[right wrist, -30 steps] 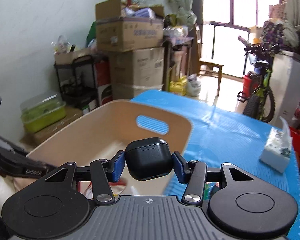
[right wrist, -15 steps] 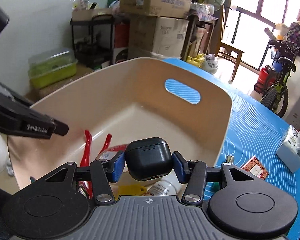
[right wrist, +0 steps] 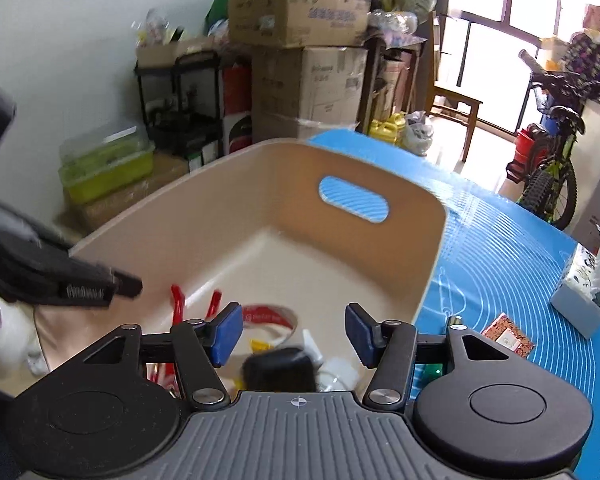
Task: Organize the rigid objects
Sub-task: 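Carry the earbud case into the basket and release it, then move the right gripper back to the green bottle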
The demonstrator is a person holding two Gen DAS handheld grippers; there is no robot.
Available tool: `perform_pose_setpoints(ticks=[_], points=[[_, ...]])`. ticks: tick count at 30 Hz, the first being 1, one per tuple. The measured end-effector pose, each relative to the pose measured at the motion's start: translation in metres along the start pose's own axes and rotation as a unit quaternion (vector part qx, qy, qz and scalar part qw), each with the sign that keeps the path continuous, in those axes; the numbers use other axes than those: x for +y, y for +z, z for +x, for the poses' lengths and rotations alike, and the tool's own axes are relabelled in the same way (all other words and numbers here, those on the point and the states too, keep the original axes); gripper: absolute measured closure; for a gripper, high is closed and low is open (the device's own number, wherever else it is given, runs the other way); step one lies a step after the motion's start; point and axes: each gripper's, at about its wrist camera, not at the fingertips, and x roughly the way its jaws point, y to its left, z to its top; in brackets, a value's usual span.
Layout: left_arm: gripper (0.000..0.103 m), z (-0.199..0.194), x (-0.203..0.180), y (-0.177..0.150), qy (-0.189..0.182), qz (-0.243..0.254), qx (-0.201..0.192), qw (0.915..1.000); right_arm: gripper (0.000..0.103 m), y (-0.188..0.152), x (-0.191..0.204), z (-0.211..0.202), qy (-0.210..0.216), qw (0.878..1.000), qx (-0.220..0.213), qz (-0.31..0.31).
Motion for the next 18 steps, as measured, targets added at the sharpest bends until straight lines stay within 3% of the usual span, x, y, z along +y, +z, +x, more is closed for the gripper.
perform_pose_setpoints(ticks=[6,18], points=[[0.09,0.0,0.001,0.0,0.001,0.001,0.0,1.0,0.03,0.011,-0.02,-0.016,-0.03,0.999,-0.037,0.011],[0.09,0.0,0.0,0.0,0.001,0.002,0.0,1.0,0.03,-0.002,-0.102,-0.015,-0.087,0.989,-0.023,0.118]])
